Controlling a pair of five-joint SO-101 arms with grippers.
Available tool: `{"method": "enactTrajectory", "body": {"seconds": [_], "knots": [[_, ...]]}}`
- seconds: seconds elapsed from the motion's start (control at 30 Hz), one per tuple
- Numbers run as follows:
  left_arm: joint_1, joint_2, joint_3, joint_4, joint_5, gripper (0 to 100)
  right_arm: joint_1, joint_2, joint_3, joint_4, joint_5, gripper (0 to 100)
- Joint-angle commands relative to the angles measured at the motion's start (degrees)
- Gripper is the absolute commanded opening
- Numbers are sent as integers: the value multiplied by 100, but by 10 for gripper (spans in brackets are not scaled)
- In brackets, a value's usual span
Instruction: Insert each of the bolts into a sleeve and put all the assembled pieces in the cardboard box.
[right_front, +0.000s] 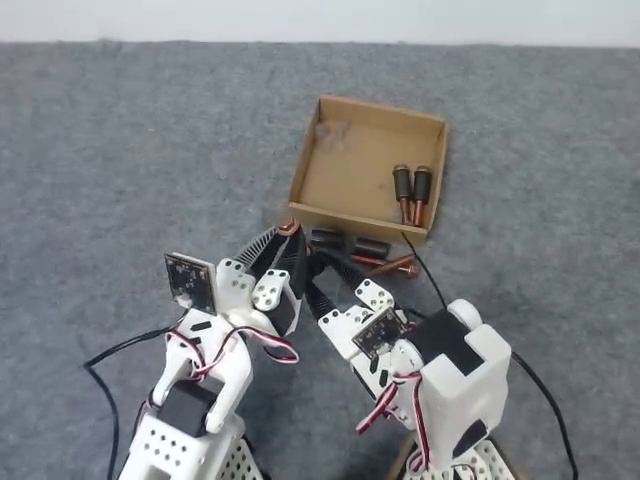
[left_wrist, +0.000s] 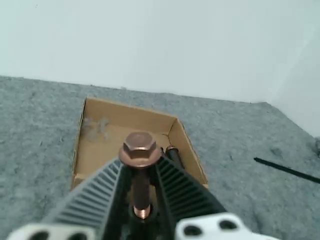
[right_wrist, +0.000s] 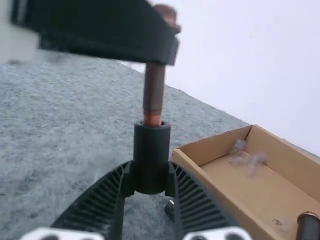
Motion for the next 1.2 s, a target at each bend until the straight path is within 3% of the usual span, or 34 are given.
{"method": "enactTrajectory", "body": {"seconds": [0.0,0.2,0.4,0.9,1.17], "knots": [[88,-132,-66,255,-53,11,224,-57,-97,-189,26,6],[545,-132,-66,703,-70,11,242,-57,-97,-189,26,6],[554,-132,-66,993,-70,11,251,-57,-97,-189,26,6],[527,-123,-66,897,-44,13,242,-57,-97,-189,26,6],[308,-123,-66,765,246,113,242,-57,-97,-189,26,6]]}}
